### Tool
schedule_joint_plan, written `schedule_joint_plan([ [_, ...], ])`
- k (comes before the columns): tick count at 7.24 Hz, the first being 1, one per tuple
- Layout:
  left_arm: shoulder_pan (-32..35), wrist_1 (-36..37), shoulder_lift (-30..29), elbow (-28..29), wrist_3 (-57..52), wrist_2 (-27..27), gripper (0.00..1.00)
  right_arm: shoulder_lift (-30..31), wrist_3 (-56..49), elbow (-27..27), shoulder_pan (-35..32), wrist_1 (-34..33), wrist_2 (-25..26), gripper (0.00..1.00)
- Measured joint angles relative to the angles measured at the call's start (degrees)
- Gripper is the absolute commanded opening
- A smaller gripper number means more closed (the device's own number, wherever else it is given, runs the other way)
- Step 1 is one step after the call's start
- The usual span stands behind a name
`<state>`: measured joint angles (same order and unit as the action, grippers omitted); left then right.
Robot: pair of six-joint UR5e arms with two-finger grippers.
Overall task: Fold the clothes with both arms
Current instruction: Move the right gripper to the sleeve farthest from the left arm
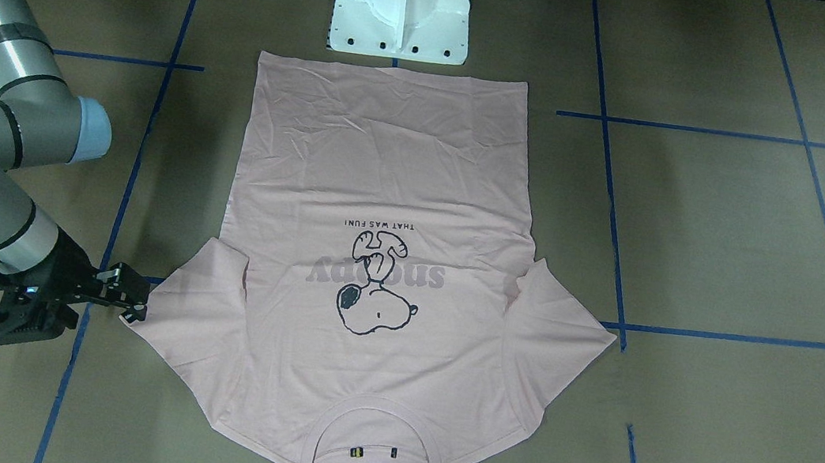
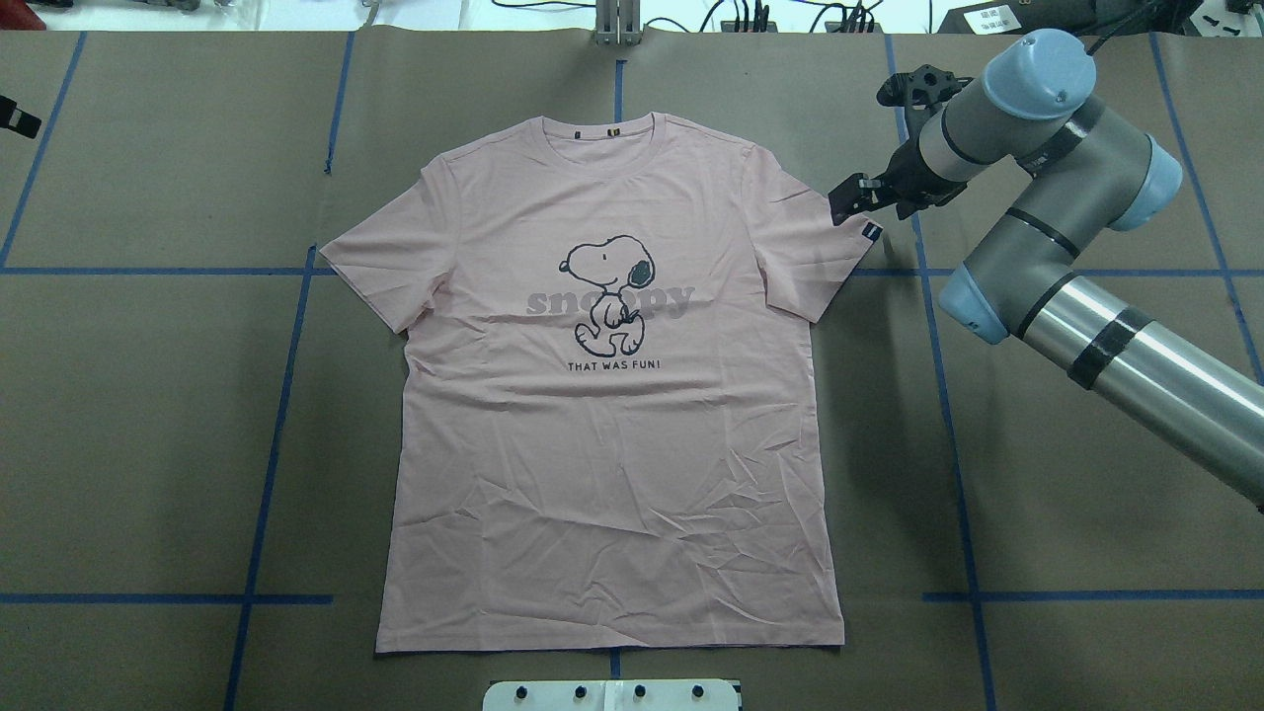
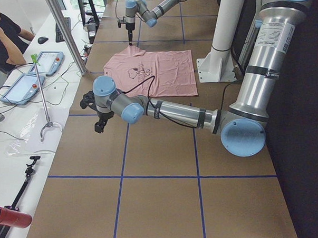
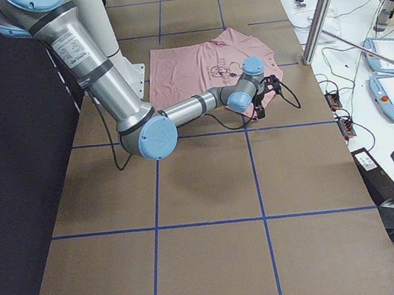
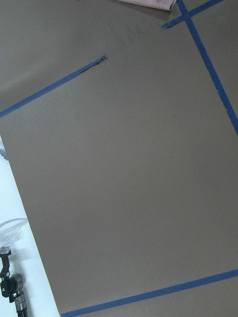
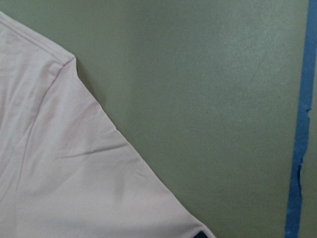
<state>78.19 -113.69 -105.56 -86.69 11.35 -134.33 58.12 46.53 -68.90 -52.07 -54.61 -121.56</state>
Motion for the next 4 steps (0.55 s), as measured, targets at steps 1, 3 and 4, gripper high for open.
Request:
schedule_joint_plan([
  [1,0.01,0.1,-0.03,-0.46,0.1,0.0,1.0,0.29,-0.02,0.21,0.7,-0.02,1.06,0.92],
  [3,0.09,0.2,0.14,-0.95,0.1,-0.1,1.0,0.35,-0.2,0.93,1.4,-0.21,3.38,0.77],
  [4,0.1,0.24,0.24,-0.99,0.08,-0.15,1.0,0.2,-0.26,1.11,1.48,-0.32,3.86,0.54],
])
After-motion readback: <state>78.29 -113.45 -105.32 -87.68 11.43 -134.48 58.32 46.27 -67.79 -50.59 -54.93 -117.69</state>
